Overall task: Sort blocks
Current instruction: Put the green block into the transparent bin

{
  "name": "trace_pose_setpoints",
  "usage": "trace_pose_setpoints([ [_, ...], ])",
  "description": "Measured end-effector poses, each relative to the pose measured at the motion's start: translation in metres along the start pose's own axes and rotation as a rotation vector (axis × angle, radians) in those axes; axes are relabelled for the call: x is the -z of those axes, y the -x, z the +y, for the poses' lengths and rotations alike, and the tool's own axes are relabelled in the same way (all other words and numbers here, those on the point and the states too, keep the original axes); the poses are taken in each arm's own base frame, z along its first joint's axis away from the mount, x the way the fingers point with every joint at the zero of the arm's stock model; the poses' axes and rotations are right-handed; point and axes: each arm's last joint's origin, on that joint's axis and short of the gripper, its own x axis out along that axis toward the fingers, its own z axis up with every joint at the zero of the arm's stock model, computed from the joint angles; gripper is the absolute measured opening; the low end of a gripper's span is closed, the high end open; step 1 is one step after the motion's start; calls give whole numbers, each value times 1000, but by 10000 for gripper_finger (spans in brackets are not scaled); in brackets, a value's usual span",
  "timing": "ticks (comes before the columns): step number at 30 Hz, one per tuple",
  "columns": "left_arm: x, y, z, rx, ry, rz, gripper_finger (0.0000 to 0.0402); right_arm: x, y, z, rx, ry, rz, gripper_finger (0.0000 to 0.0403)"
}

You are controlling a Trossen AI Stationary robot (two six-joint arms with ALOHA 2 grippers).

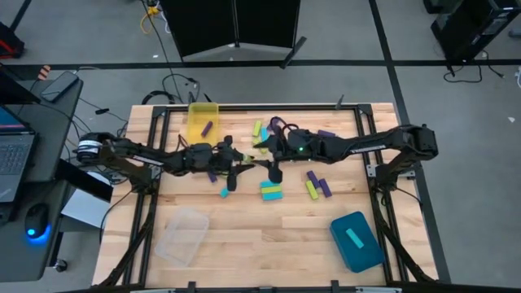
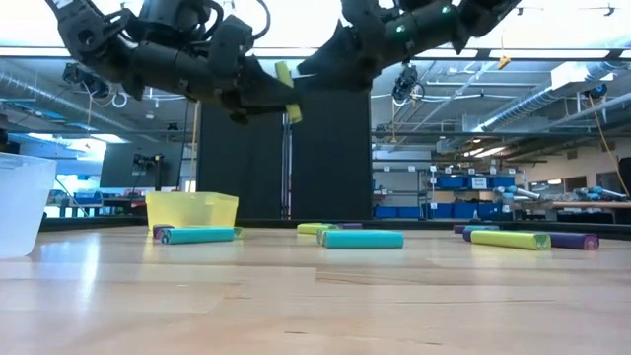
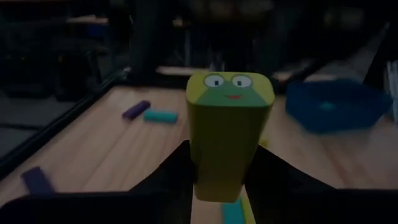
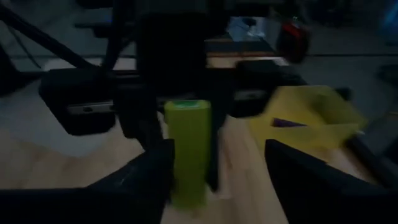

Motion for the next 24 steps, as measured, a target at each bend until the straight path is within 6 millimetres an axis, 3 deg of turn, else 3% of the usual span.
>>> trace_pose_setpoints([
  [3, -9, 5, 0, -16, -8, 106, 115, -4, 13, -2, 40, 24, 43, 266],
  [6, -25, 10, -5, -6, -20, 236, 115, -1, 23, -5, 65, 34, 112, 237],
  [13, -62, 28, -41, 95, -33, 542, 115, 36, 26, -13, 84, 26, 264, 115],
  [18, -72, 50, -73, 155, 13, 729, 115, 52, 25, -12, 72, 10, 315, 18],
  [24, -61, 82, -110, 141, 88, 933, 115, 56, 25, -12, 67, 21, 332, 25],
])
